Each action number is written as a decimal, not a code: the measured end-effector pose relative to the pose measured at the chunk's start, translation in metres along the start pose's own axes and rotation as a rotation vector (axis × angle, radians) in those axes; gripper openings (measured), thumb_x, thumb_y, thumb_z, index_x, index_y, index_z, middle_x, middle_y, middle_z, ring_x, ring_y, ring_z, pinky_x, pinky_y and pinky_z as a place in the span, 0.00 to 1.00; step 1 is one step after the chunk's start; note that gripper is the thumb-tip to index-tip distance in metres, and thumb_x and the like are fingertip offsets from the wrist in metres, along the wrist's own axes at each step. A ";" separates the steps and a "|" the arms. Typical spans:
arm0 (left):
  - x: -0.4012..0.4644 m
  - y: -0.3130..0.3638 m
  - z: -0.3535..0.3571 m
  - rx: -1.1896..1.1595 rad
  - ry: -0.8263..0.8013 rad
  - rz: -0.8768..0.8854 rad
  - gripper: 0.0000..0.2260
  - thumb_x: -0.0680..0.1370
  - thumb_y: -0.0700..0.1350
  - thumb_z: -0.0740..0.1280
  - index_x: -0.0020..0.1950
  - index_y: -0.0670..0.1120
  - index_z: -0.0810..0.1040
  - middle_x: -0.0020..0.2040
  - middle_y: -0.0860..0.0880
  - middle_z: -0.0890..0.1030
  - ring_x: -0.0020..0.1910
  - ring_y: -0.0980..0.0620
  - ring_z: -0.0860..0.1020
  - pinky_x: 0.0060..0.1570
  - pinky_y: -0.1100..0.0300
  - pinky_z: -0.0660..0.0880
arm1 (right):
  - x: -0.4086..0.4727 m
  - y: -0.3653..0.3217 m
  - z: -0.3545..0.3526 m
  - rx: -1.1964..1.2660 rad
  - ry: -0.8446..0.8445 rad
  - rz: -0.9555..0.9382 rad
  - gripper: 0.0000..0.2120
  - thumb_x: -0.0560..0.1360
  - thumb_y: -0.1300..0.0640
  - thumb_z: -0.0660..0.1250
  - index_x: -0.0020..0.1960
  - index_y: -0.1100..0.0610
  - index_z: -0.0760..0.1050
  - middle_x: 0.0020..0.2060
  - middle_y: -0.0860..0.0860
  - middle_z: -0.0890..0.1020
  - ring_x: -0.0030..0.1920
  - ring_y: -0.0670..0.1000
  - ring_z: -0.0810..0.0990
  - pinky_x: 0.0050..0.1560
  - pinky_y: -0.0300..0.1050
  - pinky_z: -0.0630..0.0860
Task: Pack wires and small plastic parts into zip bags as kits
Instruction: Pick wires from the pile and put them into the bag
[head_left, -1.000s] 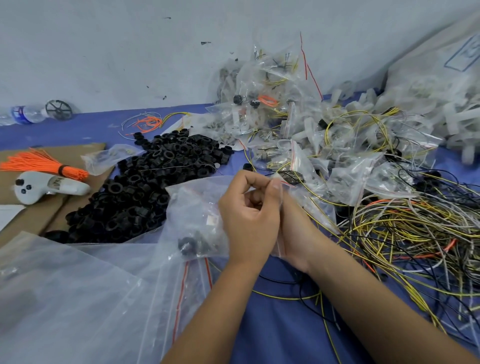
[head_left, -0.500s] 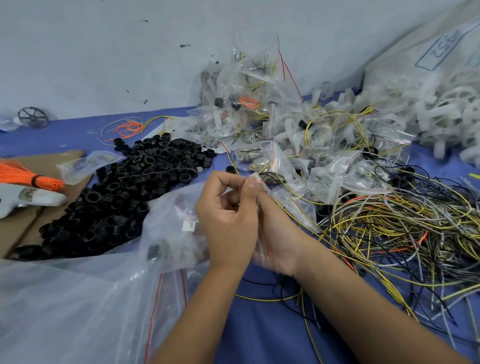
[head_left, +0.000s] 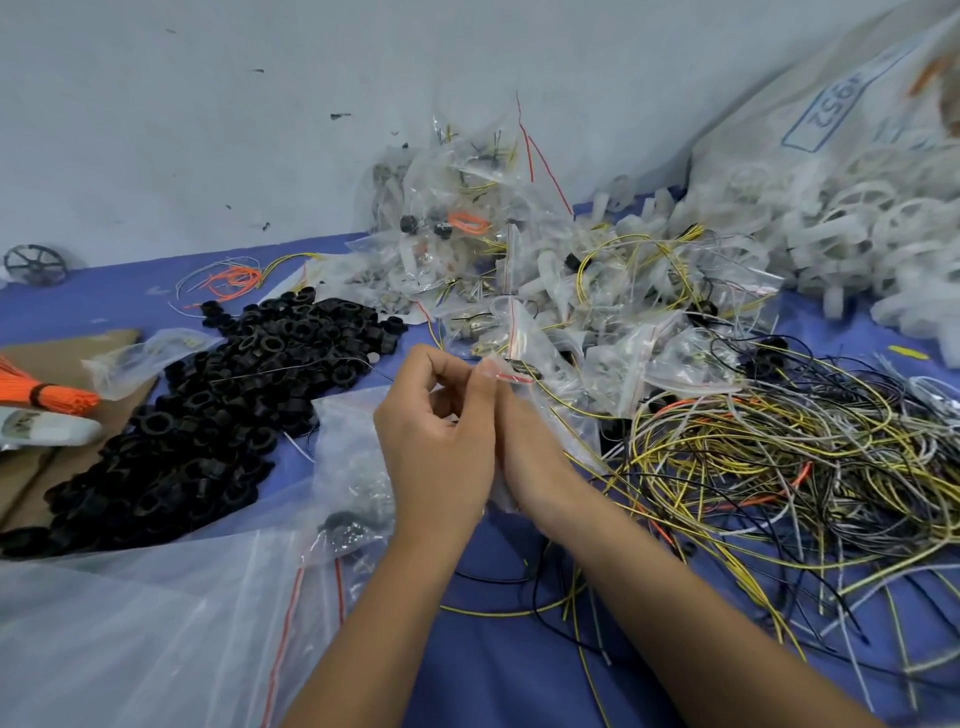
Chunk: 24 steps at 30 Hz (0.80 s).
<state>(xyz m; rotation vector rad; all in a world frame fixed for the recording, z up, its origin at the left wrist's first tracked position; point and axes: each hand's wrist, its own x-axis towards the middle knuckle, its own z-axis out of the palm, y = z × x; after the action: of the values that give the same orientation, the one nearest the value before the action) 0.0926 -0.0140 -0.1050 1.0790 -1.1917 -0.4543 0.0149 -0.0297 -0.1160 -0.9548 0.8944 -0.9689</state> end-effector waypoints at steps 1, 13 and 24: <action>0.001 0.001 0.000 0.017 -0.005 0.015 0.11 0.78 0.44 0.72 0.39 0.50 0.73 0.33 0.55 0.77 0.31 0.57 0.76 0.34 0.64 0.72 | -0.001 -0.001 0.001 0.029 -0.028 0.007 0.24 0.83 0.38 0.51 0.46 0.56 0.73 0.30 0.46 0.77 0.30 0.43 0.75 0.32 0.38 0.70; 0.018 0.011 0.007 0.103 -0.114 0.102 0.12 0.81 0.51 0.65 0.38 0.50 0.73 0.33 0.53 0.78 0.32 0.54 0.77 0.35 0.61 0.73 | -0.008 -0.015 -0.004 0.057 -0.046 -0.124 0.21 0.82 0.44 0.56 0.44 0.54 0.81 0.36 0.51 0.83 0.36 0.51 0.82 0.33 0.41 0.78; 0.027 -0.051 -0.035 0.360 0.126 -0.211 0.14 0.83 0.45 0.63 0.38 0.43 0.73 0.32 0.46 0.76 0.34 0.45 0.74 0.39 0.46 0.73 | 0.002 -0.004 -0.028 -0.422 0.009 -0.235 0.09 0.79 0.55 0.67 0.59 0.48 0.73 0.38 0.57 0.87 0.24 0.52 0.75 0.26 0.38 0.72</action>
<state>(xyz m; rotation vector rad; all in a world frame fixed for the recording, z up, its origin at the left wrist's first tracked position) 0.1458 -0.0439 -0.1344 1.5314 -1.0752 -0.3336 -0.0110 -0.0389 -0.1210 -1.4400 1.0327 -1.0012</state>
